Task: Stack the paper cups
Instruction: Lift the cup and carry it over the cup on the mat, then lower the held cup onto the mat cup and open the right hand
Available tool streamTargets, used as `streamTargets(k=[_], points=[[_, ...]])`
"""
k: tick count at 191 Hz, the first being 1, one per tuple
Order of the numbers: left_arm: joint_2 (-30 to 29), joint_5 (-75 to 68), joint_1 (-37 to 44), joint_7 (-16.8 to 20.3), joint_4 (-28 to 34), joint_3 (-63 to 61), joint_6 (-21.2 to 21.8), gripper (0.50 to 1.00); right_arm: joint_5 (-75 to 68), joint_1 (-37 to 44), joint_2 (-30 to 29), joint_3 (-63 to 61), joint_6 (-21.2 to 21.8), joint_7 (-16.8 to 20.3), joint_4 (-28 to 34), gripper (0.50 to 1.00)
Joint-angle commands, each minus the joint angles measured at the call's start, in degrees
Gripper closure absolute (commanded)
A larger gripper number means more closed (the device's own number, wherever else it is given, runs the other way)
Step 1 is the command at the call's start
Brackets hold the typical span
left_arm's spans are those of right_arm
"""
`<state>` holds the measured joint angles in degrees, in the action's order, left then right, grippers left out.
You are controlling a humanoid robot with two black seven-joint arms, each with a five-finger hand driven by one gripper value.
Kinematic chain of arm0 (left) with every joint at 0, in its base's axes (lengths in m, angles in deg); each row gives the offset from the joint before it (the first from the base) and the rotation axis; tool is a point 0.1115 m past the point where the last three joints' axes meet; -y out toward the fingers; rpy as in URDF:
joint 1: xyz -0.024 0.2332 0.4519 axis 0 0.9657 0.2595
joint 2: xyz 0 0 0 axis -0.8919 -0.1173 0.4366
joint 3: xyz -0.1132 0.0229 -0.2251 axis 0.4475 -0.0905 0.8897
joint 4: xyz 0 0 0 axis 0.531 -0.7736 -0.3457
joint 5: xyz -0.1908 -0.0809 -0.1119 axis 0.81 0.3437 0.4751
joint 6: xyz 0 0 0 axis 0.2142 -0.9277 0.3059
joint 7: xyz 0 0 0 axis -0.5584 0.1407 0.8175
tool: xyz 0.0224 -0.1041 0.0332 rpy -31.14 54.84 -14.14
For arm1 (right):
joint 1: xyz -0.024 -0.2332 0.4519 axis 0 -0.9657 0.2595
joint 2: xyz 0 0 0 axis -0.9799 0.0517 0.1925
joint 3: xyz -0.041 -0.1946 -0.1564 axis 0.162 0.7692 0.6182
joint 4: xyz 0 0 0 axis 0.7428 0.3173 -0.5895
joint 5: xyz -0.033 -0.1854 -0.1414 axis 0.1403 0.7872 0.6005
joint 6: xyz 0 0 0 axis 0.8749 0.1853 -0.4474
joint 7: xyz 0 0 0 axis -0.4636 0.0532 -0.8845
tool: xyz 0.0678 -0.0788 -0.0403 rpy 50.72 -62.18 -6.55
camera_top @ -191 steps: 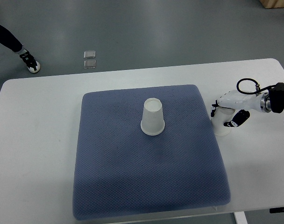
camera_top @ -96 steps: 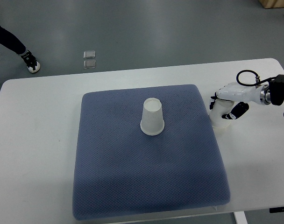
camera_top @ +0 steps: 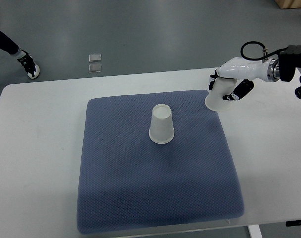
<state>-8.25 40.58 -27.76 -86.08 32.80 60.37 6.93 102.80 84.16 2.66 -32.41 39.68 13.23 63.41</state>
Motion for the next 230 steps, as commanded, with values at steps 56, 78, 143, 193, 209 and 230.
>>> streamTargets(k=[56,78,143,193,209,230], points=[[0.0,0.0,0.0,0.0,0.0,0.0,0.0,0.500,-1.9,8.7,-1.7,0.0,2.9,-0.5,7.0,0.940],[0.0,0.0,0.0,-0.1,0.0,0.1,0.0,0.500,-2.9,9.5,-2.2,0.0,4.8,-0.7,9.1,0.940],[0.0,0.0,0.0,0.0,0.0,0.0,0.0,0.500,-4.0,9.7,-7.2,0.0,6.3,-0.5,9.6,0.940],[0.0,0.0,0.0,0.0,0.0,0.0,0.0,0.500,-4.0,9.3,-9.8,0.4,6.3,-0.3,7.8,0.938],[0.0,0.0,0.0,0.0,0.0,0.0,0.0,0.500,-4.0,9.0,-10.2,0.4,6.3,-0.3,7.5,0.936],[0.0,0.0,0.0,0.0,0.0,0.0,0.0,0.500,-4.0,8.8,-10.4,0.5,6.3,-0.1,7.3,0.936]])
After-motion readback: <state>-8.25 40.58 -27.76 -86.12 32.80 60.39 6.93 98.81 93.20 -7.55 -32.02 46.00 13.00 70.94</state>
